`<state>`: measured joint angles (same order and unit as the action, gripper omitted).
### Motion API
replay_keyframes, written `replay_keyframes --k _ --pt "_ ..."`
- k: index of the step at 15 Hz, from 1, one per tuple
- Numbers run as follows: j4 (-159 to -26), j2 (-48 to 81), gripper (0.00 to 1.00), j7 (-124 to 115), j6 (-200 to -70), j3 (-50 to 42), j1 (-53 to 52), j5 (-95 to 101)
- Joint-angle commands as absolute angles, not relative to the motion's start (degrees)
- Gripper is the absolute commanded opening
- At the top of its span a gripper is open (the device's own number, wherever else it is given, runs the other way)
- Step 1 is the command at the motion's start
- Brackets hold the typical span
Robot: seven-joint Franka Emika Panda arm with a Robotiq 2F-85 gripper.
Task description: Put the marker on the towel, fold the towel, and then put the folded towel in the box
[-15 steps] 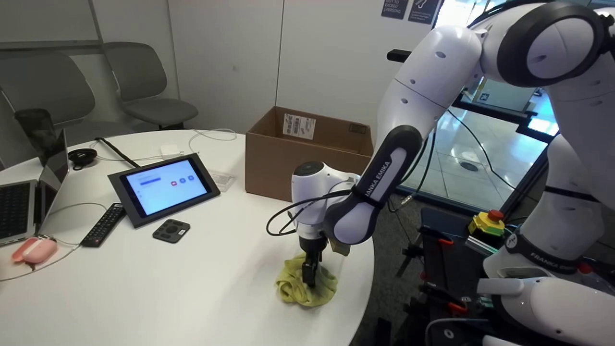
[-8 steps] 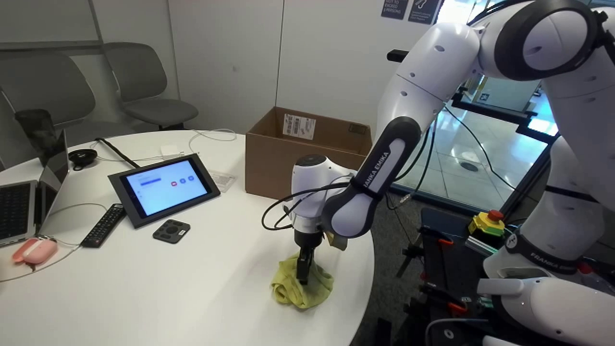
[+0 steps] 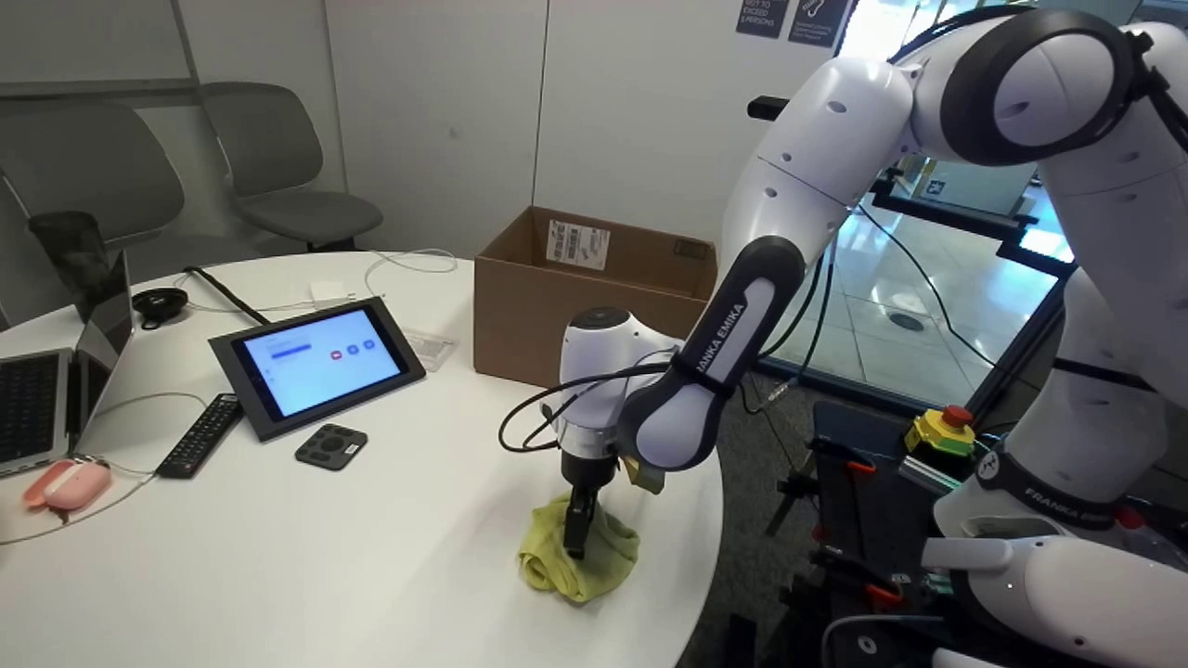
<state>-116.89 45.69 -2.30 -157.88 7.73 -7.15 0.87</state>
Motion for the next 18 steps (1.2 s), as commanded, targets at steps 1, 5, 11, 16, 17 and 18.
replay_keyframes --k 1,5,11,16,17,18 --pt "-112.2 50.0 1.00 -2.3 -158.6 8.0 -7.7 -0.5" --pt "-106.3 53.7 1.00 -4.8 -153.6 6.8 -8.7 -1.1" --pt "-99.5 56.1 0.43 -10.3 -145.2 4.6 -10.4 -2.1" --pt "-97.2 55.7 0.07 -14.1 -142.3 3.7 -11.2 -3.1" --pt "-97.4 55.3 0.04 -14.6 -142.2 3.7 -11.2 -3.2" --pt "-97.7 54.7 0.03 -14.8 -142.4 3.8 -10.9 -3.5"
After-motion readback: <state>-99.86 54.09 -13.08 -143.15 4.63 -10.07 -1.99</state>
